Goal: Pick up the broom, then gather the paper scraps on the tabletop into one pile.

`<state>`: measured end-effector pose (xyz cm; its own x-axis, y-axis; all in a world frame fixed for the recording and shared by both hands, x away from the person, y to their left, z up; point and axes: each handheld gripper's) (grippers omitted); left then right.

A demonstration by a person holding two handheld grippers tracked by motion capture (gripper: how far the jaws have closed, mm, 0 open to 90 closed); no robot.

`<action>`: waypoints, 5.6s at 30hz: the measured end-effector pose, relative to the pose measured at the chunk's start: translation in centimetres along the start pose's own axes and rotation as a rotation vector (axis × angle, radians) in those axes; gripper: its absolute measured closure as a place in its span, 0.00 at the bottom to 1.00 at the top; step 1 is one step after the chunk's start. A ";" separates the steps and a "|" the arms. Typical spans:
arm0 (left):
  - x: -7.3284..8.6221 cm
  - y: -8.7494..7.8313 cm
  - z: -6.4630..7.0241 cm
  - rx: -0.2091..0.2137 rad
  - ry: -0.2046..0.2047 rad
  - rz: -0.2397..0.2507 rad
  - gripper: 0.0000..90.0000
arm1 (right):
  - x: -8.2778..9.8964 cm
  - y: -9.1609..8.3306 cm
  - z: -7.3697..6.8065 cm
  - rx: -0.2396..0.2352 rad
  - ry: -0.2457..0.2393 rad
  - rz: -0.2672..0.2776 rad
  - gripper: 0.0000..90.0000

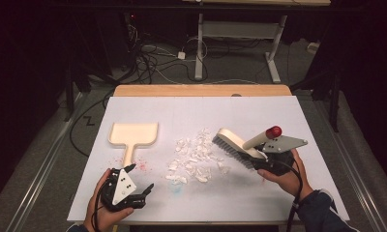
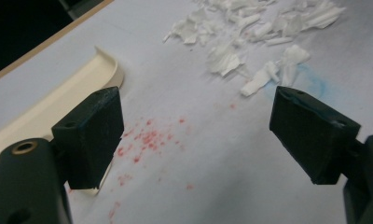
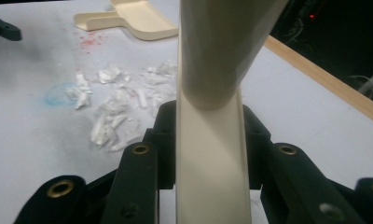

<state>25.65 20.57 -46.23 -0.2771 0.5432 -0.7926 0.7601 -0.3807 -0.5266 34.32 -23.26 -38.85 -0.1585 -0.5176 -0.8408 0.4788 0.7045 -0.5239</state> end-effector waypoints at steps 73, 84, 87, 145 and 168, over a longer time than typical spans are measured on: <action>0.3 0.8 0.7 -0.005 0.070 -0.059 0.19 | -2.2 5.7 2.1 0.326 -0.064 -0.080 0.76; 0.6 1.0 0.7 0.006 0.056 -0.071 0.19 | -1.7 15.3 5.6 0.362 -0.054 -0.174 0.76; 0.6 0.9 0.7 0.004 0.061 -0.072 0.19 | -1.8 16.0 4.9 0.314 -0.059 -0.172 0.76; 0.5 1.4 1.4 0.043 0.087 -0.099 0.19 | -3.9 18.0 -0.9 -0.192 -0.278 -0.077 0.75; 0.2 1.7 1.7 0.050 0.103 -0.107 0.19 | -2.8 8.9 -1.6 -0.213 -0.337 0.024 0.76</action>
<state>25.85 18.81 -47.81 -0.2913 0.6555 -0.6967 0.6988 -0.3516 -0.6229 37.65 -14.83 -41.39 0.1603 -0.6049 -0.7800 0.2838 0.7851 -0.5505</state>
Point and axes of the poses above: each handheld gripper's, and its own axes: y roughly forward along the jaws, x roughly out of its underside, z roughly to its right, and after that the axes turned 4 degrees about -x, right-handed
